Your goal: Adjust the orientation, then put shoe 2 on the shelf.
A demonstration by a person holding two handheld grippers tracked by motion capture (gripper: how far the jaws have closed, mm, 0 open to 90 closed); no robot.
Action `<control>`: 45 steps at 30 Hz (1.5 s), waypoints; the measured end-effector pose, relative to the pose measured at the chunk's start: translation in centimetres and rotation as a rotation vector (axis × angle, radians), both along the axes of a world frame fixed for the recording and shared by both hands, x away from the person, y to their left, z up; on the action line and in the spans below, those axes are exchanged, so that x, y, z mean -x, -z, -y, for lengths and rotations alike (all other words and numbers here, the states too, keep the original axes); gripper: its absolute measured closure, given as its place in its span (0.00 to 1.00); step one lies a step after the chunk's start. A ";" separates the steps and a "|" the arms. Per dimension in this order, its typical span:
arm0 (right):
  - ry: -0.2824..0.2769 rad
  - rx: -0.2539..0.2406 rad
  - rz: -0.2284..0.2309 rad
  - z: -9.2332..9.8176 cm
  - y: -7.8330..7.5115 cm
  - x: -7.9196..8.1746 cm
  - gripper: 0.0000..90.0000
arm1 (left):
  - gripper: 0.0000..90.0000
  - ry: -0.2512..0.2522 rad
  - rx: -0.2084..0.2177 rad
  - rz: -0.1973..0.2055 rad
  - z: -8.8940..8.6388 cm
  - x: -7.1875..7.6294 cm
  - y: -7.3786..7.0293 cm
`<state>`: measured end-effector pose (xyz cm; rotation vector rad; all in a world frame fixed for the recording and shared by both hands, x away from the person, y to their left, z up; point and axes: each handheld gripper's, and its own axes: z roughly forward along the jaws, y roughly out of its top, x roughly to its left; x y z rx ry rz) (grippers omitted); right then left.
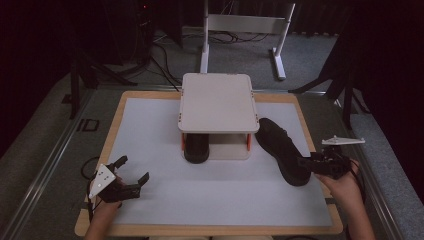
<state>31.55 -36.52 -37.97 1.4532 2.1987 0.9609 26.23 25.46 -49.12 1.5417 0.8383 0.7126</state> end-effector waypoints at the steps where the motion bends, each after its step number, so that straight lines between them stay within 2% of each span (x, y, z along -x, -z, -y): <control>1: -0.002 -0.009 0.003 0.0 0.5 0.2 0.43 | 0.01 0.000 0.000 0.000 0.0 0.0 0.0; 6: 0.006 -0.040 0.055 -0.1 2.6 0.5 0.46 | 0.01 0.002 0.002 0.001 0.0 0.0 0.0; 8: 0.026 -0.051 0.089 -0.1 3.6 0.6 0.47 | 0.01 0.002 0.005 0.002 -0.1 0.0 0.0; 9: 0.026 -0.051 0.089 -0.1 3.6 0.6 0.47 | 0.01 0.002 0.007 0.002 -0.1 0.0 0.0; 10: 0.036 -0.062 0.110 -0.1 4.2 0.8 0.51 | 0.01 0.002 0.009 0.002 -0.1 0.0 0.0; 12: 0.045 -0.071 0.133 -0.1 4.6 1.0 0.51 | 0.01 0.002 0.008 0.002 -0.1 0.0 0.0; 14: 0.064 -0.056 0.167 -0.2 4.9 1.3 0.53 | 0.01 0.002 0.008 0.001 -0.1 0.0 0.0; 16: 0.064 -0.056 0.167 -0.2 4.9 1.3 0.53 | 0.01 0.003 0.008 0.001 -0.1 0.0 0.0; 17: 0.076 -0.051 0.206 -0.4 5.5 1.8 0.52 | 0.01 0.002 0.010 0.004 -0.1 0.0 0.0; 18: 0.081 -0.053 0.226 -0.4 5.7 2.0 0.52 | 0.01 0.002 0.010 0.004 -0.1 0.1 0.0; 21: 0.099 -0.069 0.251 -0.4 6.2 2.3 0.52 | 0.01 0.002 0.011 0.003 -0.1 0.1 0.0; 23: 0.108 -0.072 0.294 -0.5 6.9 2.6 0.56 | 0.01 0.002 0.013 0.002 -0.1 0.0 0.0; 28: 0.127 -0.083 0.322 -0.6 7.5 2.9 0.64 | 0.01 0.000 0.019 0.001 -0.1 0.1 0.0; 29: 0.140 -0.063 0.344 -0.9 7.9 3.1 0.69 | 0.01 0.001 0.015 0.002 -0.1 0.1 0.0; 31: 0.143 -0.053 0.346 -1.0 7.9 3.1 0.72 | 0.01 0.001 0.017 0.002 -0.1 0.1 0.0; 32: 0.138 -0.059 0.327 -1.0 7.7 3.0 0.79 | 0.01 0.000 0.016 0.002 -0.1 0.1 0.0; 34: 0.124 -0.038 0.325 -1.3 7.5 3.0 0.83 | 0.01 0.000 0.017 -0.001 -0.1 0.1 0.0; 36: 0.119 -0.037 0.321 -1.5 7.5 3.0 0.85 | 0.01 0.000 0.019 -0.002 -0.1 0.0 0.0; 37: 0.110 -0.023 0.333 -1.9 7.3 3.1 0.86 | 0.01 0.001 0.022 -0.003 -0.1 0.0 0.0; 40: 0.113 -0.029 0.348 -2.0 7.0 3.3 0.88 | 0.01 0.004 0.023 -0.004 -0.1 0.0 0.0; 42: 0.115 -0.057 0.377 -2.2 5.7 3.6 0.90 | 0.01 0.003 0.023 -0.002 -0.1 0.0 0.0; 45: 0.125 -0.076 0.394 -2.4 4.7 3.9 0.91 | 0.01 0.000 0.022 -0.001 -0.1 0.0 0.0</control>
